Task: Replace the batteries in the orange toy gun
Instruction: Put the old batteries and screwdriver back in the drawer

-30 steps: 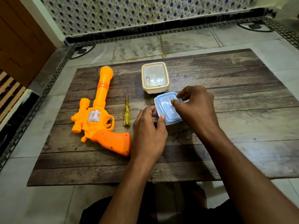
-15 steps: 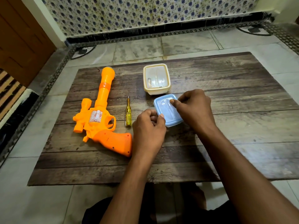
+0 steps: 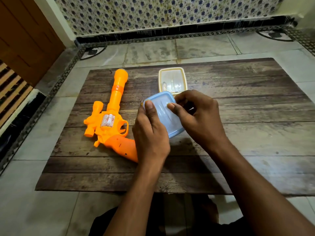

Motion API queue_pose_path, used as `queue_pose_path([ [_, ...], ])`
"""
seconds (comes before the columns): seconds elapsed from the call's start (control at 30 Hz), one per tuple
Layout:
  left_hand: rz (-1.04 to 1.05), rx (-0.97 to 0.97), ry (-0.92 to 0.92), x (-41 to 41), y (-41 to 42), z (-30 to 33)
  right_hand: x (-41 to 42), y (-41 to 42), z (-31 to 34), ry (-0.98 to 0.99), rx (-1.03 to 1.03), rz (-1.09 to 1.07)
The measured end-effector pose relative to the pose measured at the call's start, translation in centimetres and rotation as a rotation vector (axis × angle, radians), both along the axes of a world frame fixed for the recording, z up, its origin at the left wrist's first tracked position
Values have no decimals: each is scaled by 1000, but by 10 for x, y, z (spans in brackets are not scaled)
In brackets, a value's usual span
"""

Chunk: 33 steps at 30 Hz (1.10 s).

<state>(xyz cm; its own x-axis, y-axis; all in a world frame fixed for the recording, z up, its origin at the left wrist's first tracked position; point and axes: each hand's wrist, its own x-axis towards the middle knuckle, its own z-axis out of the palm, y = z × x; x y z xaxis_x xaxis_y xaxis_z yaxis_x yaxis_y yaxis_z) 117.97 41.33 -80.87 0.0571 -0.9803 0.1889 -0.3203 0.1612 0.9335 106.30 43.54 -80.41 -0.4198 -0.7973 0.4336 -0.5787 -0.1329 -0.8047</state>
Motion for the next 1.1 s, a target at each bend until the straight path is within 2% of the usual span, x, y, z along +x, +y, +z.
queue_pose_path([
  [0.13, -32, -161, -68, 3, 1, 3, 10, -1, -1, 58, -22, -48],
  [0.23, -106, -303, -125, 1, 4, -1, 14, -2, 1, 11, -8, -130],
  [0.37, -118, -373, -159, 0, 7, -1, 14, -2, 2, 10, 18, -174],
  [0.67, -100, -345, -184, 1, 3, -3, 15, -6, 3, 38, 90, -160],
  [0.87, -225, -264, -94, 19, -6, 11, 3, 1, 0, 3, 39, -273],
  [0.9, -207, -278, -163, 25, -13, 11, -1, 3, -2, 20, 58, -294],
  [0.97, -152, -307, -444, 32, -29, 11, -9, 7, -6, 23, 107, -328],
  [1.07, -153, -193, -948, 30, -43, 17, -17, 15, -11, -21, 178, -341],
  [1.1, -169, -140, -1063, 29, -47, 19, -19, 16, -12, -18, 201, -342],
])
